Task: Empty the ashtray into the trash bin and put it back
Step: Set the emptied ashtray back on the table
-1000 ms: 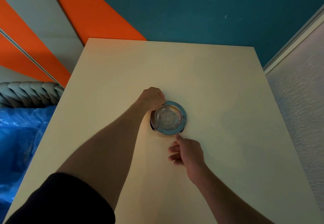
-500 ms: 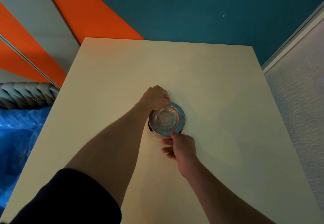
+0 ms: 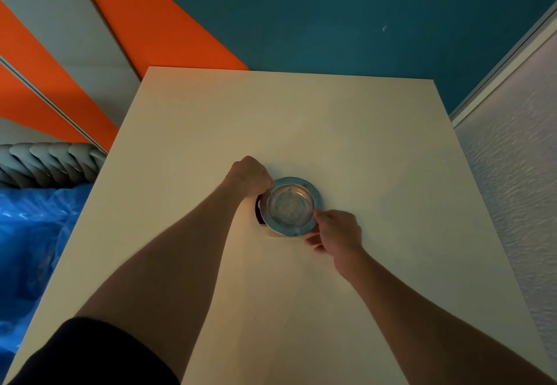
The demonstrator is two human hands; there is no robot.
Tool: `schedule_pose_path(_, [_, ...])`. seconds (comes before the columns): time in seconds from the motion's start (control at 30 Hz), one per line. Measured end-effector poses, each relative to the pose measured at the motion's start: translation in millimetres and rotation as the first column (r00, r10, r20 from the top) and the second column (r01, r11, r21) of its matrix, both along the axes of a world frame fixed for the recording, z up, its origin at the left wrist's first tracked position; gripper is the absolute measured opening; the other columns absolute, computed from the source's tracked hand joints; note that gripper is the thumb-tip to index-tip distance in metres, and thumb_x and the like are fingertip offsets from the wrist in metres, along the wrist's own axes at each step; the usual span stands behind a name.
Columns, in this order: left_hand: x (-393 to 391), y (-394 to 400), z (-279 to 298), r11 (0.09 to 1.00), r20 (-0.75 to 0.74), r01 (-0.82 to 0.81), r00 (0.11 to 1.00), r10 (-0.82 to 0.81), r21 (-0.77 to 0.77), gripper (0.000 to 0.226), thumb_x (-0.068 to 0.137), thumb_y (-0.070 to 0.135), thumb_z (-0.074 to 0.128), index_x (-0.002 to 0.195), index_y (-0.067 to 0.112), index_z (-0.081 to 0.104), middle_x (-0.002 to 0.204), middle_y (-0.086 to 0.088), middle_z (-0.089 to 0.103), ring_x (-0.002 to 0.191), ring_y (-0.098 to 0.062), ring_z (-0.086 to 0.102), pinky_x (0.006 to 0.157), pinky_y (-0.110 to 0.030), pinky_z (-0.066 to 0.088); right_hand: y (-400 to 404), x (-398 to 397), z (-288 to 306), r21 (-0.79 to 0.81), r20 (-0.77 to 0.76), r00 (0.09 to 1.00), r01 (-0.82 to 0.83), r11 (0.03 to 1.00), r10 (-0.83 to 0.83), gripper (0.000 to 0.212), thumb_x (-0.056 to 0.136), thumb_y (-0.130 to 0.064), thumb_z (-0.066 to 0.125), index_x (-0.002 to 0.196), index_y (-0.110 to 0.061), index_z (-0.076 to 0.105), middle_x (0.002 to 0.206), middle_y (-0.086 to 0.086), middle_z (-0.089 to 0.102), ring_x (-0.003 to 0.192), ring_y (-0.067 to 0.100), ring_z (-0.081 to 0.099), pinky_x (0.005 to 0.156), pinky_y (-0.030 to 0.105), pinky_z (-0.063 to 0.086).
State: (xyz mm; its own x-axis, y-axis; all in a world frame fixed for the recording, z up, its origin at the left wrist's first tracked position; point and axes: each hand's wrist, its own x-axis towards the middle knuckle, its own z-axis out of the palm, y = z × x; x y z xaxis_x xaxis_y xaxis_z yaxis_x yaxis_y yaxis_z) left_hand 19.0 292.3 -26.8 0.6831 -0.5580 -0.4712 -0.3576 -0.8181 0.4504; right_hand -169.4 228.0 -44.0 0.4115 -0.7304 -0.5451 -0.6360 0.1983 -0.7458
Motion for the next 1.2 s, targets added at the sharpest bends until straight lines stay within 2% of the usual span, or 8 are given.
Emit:
schedule_pose_path(0.1, [1.0,9.4,-0.3,0.999,-0.045,-0.034,0.998,0.033,-0.007,0.023,0.087,0.015,0.060,0.104,0.007,0.073,0.107,-0.010,0.070,0.098,-0.025,0.064,0.088,-0.035,0.053,-13.5,3.8,-1.7,-0.029,-0.016,0.999,-0.042,0.999,0.042,0.025,0.097,-0.027,0.055,0.078,-0.015,0.066,0.062,0.007,0.070,0.046,0.016,0.069,0.038,0.021,0.047])
schedule_pose_path(0.23, [0.1,18.8,-2.8,0.996,-0.097,-0.079,0.992,0.075,-0.040,0.020,0.085,0.011,0.061,0.101,0.008,0.074,0.081,0.001,0.065,0.084,-0.020,0.063,0.075,-0.030,0.053,-28.5,10.5,-2.8,-0.039,-0.027,0.996,-0.084,0.996,0.083,0.023,0.095,-0.027,0.056,0.078,-0.015,0.067,0.060,0.008,0.069,0.044,0.017,0.068,0.036,0.020,0.046])
schedule_pose_path(0.33, [-3.2,23.0,-5.9,0.990,-0.118,-0.123,0.986,0.115,-0.071,0.018,0.085,0.008,0.062,0.098,0.008,0.074,0.073,0.004,0.063,0.076,-0.017,0.064,0.077,-0.031,0.055,-36.5,15.9,-4.1,-0.045,-0.036,0.992,-0.122,0.992,0.120,0.023,0.094,-0.028,0.058,0.078,-0.015,0.067,0.060,0.008,0.069,0.041,0.015,0.066,0.035,0.019,0.045])
schedule_pose_path(0.47, [-8.9,29.6,-7.1,0.984,-0.136,-0.151,0.981,0.138,-0.097,0.019,0.084,0.005,0.061,0.099,0.005,0.073,0.074,0.001,0.065,0.078,-0.020,0.066,0.081,-0.034,0.056,-44.3,22.3,-6.7,-0.065,-0.035,0.989,-0.146,0.987,0.144,0.024,0.092,-0.028,0.060,0.075,-0.012,0.068,0.060,0.007,0.065,0.034,0.011,0.060,0.034,0.018,0.044])
schedule_pose_path(0.63, [-18.0,32.5,-8.3,0.981,-0.070,-0.182,0.982,0.177,-0.067,0.022,0.082,0.007,0.059,0.099,-0.002,0.071,0.105,-0.016,0.069,0.103,-0.032,0.062,0.091,-0.041,0.052,-51.4,28.1,-9.8,-0.098,-0.034,0.979,-0.202,0.975,0.199,0.026,0.092,-0.028,0.060,0.079,-0.007,0.069,0.055,0.008,0.062,0.032,0.010,0.057,0.034,0.018,0.044])
schedule_pose_path(0.87, [-19.5,41.8,-19.5,0.921,-0.148,-0.374,0.922,0.357,-0.110,0.022,0.080,0.009,0.059,0.095,-0.002,0.071,0.096,-0.013,0.070,0.076,-0.021,0.052,0.065,-0.029,0.045,-54.0,34.9,-11.5,-0.073,-0.012,0.968,-0.250,0.966,0.250,0.026,0.093,-0.028,0.060,0.081,-0.008,0.069,0.054,0.007,0.061,0.032,0.008,0.056,0.035,0.018,0.046])
schedule_pose_path(1.07, [-18.7,43.0,-21.7,0.897,-0.194,-0.421,0.899,0.393,-0.133,0.019,0.079,0.009,0.061,0.092,0.001,0.072,0.095,-0.011,0.069,0.075,-0.021,0.053,0.062,-0.027,0.044,-54.4,34.6,-12.1,-0.071,0.005,0.963,-0.268,0.961,0.269,0.026,0.094,-0.028,0.059,0.083,-0.005,0.068,0.058,0.007,0.061,0.032,0.007,0.055,0.035,0.018,0.046])
schedule_pose_path(1.2, [-16.2,43.7,-24.7,0.895,-0.212,-0.426,0.894,0.394,-0.133,0.020,0.078,0.008,0.061,0.092,-0.001,0.071,0.090,-0.011,0.067,0.075,-0.021,0.052,0.063,-0.029,0.043,-53.8,35.8,-14.2,-0.072,0.029,0.963,-0.264,0.962,0.266,0.025,0.094,-0.029,0.060,0.074,-0.015,0.066,0.060,0.006,0.063,0.032,0.007,0.057,0.036,0.020,0.048])
